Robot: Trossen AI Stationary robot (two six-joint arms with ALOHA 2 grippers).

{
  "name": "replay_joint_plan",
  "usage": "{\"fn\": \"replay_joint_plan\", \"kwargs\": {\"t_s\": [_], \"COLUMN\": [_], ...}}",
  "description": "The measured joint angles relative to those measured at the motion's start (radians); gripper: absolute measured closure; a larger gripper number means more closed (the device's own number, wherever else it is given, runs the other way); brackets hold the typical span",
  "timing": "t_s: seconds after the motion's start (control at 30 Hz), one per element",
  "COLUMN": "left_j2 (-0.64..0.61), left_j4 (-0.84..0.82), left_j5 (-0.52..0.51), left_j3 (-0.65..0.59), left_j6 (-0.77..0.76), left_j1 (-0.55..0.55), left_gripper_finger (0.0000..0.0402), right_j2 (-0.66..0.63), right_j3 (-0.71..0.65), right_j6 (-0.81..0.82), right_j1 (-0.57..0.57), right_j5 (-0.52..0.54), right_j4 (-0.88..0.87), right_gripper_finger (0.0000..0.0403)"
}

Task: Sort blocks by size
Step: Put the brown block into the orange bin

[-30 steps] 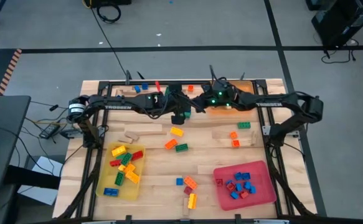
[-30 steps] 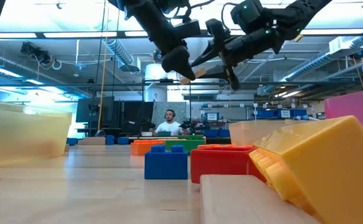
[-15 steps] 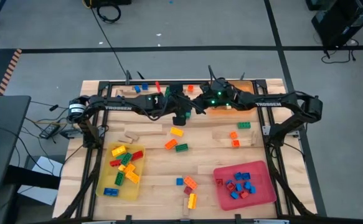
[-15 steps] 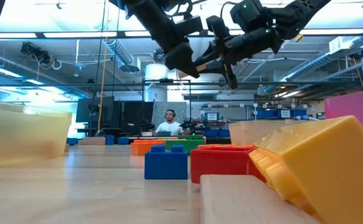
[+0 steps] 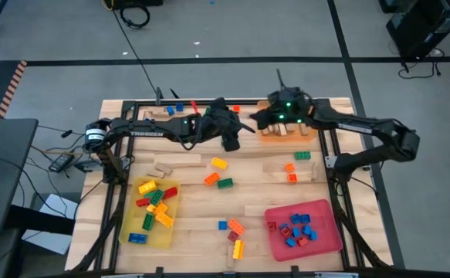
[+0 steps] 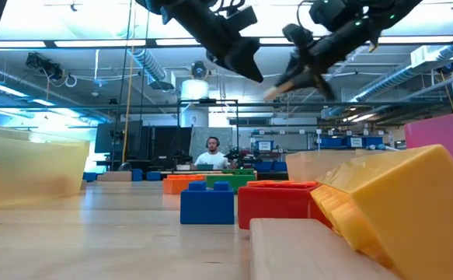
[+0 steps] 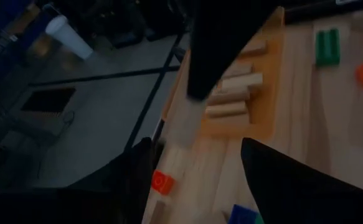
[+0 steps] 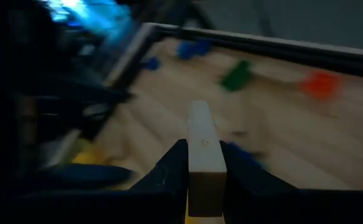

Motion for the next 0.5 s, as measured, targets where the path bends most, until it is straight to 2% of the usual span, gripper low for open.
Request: {"fn": "replay_joint_plan", "kwargs": {"t_s": [0.17, 0.3, 0.37, 0.5], "left_j2": [0.000, 0.000, 0.000, 0.000], "left_j4": [0.005, -0.008, -0.019, -0.082], "left_j5": [0.000, 0.005, 0.074, 0.352], "left_j3": [0.000, 0.000, 0.000, 0.000], "left_j6": [-0.010, -0.099, -0.146, -0.235], "left_j1": [-0.003, -0.013, -0.007, 0.047], "left_gripper_finger": [0.0154, 0.0154, 0.0154, 0.0154], "right_j2": [-0.086, -0.090, -0.076, -0.020], "right_j3": [0.000, 0.000, 0.000, -0.002], "right_j6": [-0.005, -0.003, 0.001, -0.021], "right_j1": [-0.066, -0.124, -0.150, -0.200], "right_j5": [0.118, 0.155, 0.157, 0.138], "right_j4": [-0.250, -0.432, -0.501, -0.556], "right_gripper_finger": [0.0336, 0.0336, 0.0336, 0.0336]}}
